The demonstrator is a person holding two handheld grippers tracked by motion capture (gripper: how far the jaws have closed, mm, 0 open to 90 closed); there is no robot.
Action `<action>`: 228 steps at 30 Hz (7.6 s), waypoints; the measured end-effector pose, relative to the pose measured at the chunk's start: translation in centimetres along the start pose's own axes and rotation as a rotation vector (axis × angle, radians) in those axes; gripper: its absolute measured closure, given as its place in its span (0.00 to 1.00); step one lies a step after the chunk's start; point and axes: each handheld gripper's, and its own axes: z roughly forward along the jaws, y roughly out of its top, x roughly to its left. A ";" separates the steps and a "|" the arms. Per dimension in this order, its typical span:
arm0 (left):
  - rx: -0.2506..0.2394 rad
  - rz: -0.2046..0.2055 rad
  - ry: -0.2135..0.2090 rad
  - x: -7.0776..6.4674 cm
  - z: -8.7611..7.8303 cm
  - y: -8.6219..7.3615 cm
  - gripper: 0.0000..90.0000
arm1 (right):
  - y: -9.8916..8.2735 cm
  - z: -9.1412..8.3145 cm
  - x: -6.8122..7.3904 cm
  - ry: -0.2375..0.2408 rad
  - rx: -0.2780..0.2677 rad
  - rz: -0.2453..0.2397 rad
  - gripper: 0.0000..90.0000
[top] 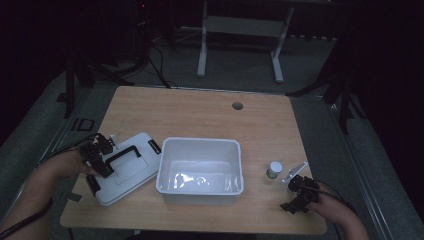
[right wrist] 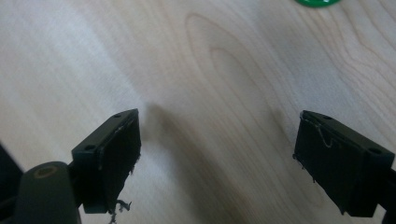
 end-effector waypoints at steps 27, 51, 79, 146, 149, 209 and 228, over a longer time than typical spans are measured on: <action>0.003 0.002 -0.001 0.0 -0.3 -0.5 0.58 | 5.0 -1.4 0.4 0.013 0.322 -0.287 0.17; 0.012 0.013 0.004 0.0 -0.6 -0.4 0.57 | 9.2 -2.3 -3.9 -0.028 0.222 -0.259 0.30; 0.018 0.023 -0.003 -0.2 -0.3 -0.2 0.57 | 11.6 -0.5 -3.9 -0.065 0.243 -0.335 0.55; 0.011 0.025 0.015 -0.6 -1.1 -0.8 0.57 | 19.3 -16.0 9.8 -0.046 0.175 -0.544 0.55; 0.010 0.027 0.018 -0.6 -1.1 -0.8 0.57 | 20.0 -15.9 10.4 -0.044 0.173 -0.564 0.55; -0.002 0.015 -0.004 -0.3 -0.2 -1.5 0.57 | 23.6 -0.2 12.5 -0.031 0.282 -0.606 0.55; 0.005 0.024 0.001 -0.4 -0.1 -1.4 0.57 | 24.1 2.2 12.6 -0.029 0.338 -0.594 0.55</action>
